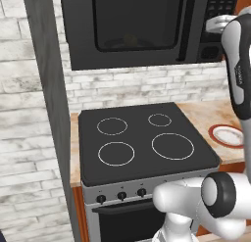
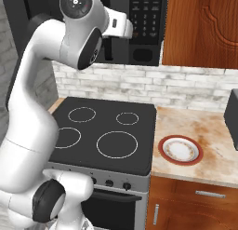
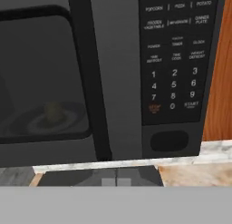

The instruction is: Pick the potato from the counter and place it in the microwave. Then turn on the microwave.

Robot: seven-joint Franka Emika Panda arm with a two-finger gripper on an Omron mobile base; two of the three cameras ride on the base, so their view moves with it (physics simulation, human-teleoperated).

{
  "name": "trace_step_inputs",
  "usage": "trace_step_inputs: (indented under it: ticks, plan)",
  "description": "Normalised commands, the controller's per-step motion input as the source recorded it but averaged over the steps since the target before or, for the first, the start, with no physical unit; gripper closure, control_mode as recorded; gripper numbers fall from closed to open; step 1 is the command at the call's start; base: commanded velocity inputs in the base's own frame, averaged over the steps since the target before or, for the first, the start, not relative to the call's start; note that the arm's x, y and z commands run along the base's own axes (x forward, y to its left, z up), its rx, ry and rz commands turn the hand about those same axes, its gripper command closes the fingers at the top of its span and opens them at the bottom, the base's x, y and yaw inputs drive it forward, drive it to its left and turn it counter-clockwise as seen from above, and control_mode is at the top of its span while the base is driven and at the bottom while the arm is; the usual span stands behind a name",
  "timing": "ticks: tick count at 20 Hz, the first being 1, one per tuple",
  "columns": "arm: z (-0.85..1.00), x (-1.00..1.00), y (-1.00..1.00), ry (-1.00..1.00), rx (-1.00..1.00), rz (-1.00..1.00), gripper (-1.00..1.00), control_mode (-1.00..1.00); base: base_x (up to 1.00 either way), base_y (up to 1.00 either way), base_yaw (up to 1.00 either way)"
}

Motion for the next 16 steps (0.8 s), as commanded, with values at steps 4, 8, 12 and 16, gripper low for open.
trace_step_inputs:
  ticks: [4,8,12,16]
  plan:
    - [-0.22,0.03,-0.37,0.11,0.00,-0.05,1.00,-1.00,0.00,0.00,0.00]
    - [-0.02,0.17,-0.34,0.17,0.00,-0.05,1.00,-1.00,0.00,0.00,0.00]
    - [0.00,0.26,-0.29,0.19,0.00,-0.05,1.00,-1.00,0.00,0.00,0.00]
    - [0.00,0.36,-0.28,0.17,0.00,-0.04,1.00,-1.00,0.00,0.00,0.00]
